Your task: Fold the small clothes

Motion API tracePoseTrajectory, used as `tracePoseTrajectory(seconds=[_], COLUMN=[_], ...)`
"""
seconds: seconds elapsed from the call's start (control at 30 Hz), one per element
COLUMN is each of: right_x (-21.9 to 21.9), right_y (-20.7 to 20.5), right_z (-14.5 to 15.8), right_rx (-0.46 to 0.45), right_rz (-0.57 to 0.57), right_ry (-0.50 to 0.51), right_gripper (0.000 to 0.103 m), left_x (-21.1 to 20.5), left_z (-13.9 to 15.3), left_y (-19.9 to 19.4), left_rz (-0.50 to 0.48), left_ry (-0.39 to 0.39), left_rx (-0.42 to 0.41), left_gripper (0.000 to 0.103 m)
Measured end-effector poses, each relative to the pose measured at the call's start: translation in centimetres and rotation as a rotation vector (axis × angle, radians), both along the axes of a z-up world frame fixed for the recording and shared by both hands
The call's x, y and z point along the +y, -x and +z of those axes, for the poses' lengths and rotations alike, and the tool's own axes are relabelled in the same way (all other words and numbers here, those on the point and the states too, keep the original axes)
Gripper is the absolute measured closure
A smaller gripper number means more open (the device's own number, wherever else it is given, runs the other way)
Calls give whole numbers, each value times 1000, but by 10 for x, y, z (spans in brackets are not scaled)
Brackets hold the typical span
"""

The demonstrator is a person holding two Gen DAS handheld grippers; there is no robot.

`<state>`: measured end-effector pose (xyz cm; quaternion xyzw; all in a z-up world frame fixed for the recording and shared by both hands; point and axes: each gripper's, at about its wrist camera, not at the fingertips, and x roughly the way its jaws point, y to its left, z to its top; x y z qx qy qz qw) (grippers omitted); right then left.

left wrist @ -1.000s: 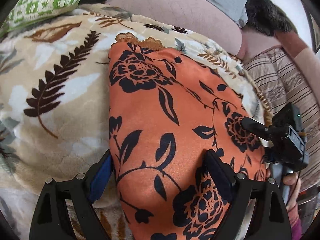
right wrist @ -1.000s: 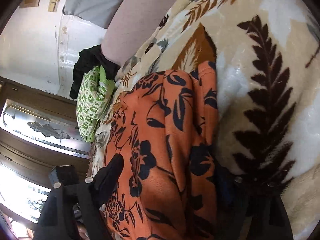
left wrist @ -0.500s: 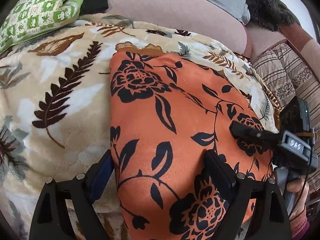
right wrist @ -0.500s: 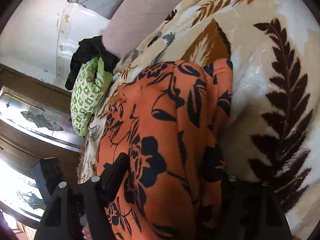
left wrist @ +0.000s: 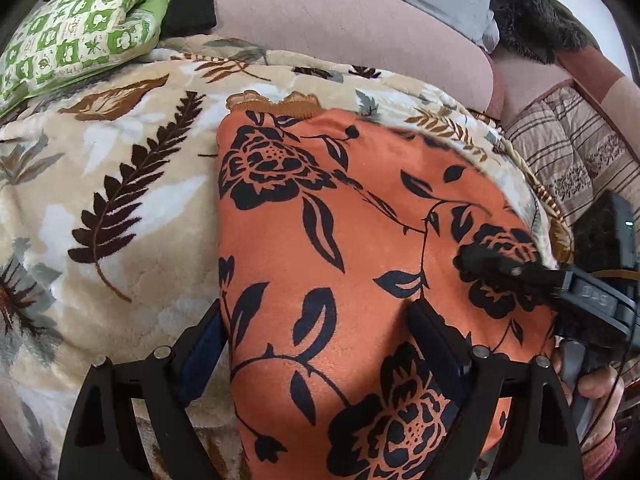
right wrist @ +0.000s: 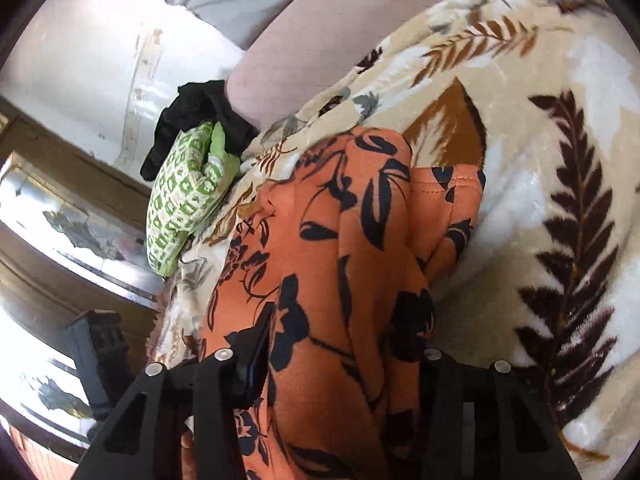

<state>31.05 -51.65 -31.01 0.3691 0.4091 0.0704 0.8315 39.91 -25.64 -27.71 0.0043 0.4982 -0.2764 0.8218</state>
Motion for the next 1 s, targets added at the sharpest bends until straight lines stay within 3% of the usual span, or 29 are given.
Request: tracePoseTrajectory(seconds=[0.13, 0.2, 0.27, 0.33, 0.47, 0.63, 0.77, 0.9, 1.0], right_x=[-11, -9, -1, 5, 17, 55, 82, 111, 137], right_y=[0, 1, 2, 5, 17, 30, 46, 60, 73], right_z=[-25, -22, -12, -1, 24, 51, 66, 70, 60], right_rx=[41, 36, 14, -9, -73, -117, -157, -164, -143], right_rz=[-16, -22, -19, -19, -28, 17, 47, 82, 90], right_ry=[-122, -107, -62, -51, -100, -131, -191, -257, -239], right_gripper=[51, 51, 53, 55, 59, 59, 59, 60, 60], left_x=[1, 5, 7, 9, 24, 56, 103, 138, 147], left_z=[-4, 0, 8, 15, 29, 65, 86, 84, 65], left_y=[-3, -2, 2, 6, 10, 31, 51, 75, 81], left_rz=[-9, -8, -8, -14, -18, -16, 11, 46, 74], left_ry=[18, 61, 86, 75, 123, 123, 136, 99, 26], left_rx=[22, 19, -8, -40, -35, -135, -165, -165, -138], left_gripper=[13, 16, 31, 54, 58, 59, 59, 59, 59])
